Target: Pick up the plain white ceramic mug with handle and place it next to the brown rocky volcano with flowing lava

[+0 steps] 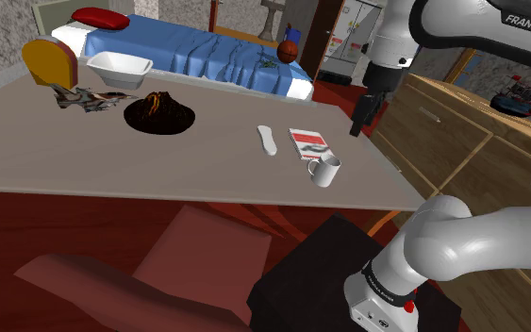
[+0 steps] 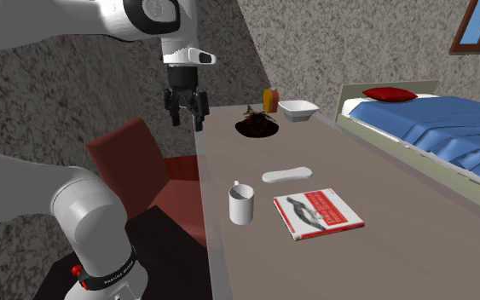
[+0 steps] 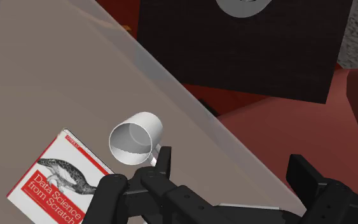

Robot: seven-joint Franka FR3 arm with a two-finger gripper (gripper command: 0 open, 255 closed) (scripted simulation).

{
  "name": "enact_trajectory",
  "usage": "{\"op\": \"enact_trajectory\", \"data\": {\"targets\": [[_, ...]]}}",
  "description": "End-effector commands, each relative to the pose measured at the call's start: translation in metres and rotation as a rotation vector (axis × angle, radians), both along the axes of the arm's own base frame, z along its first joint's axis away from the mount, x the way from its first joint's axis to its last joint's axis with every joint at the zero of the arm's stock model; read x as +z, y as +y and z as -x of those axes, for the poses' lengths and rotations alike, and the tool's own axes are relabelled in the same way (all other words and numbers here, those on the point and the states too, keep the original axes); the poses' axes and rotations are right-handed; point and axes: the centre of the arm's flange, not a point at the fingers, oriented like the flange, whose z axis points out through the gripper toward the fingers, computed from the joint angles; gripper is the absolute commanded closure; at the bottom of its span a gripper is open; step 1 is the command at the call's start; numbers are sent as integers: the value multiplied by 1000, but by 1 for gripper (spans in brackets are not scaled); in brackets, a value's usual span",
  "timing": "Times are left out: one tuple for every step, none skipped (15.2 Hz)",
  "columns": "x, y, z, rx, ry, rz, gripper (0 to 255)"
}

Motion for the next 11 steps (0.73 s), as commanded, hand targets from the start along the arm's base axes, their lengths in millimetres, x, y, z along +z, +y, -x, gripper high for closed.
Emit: {"op": "enact_trajectory", "data": {"targets": [[0, 0, 0, 0, 0, 0, 0], [-11, -7, -4, 6, 0, -4, 0], [-22, -14, -7, 12, 0, -7, 0], [-33, -20, -11, 18, 0, -11, 0], [-44, -27, -15, 24, -1, -15, 0], [-55, -33, -19, 30, -1, -19, 0], [-66, -40, -23, 35, -1, -22, 0], [-77, -46, -27, 41, -1, -26, 0], [-88, -53, -31, 47, -1, -30, 0], [-99, -59, -35, 53, -1, -33, 0], [-110, -65, -39, 59, -1, -37, 0]]}}
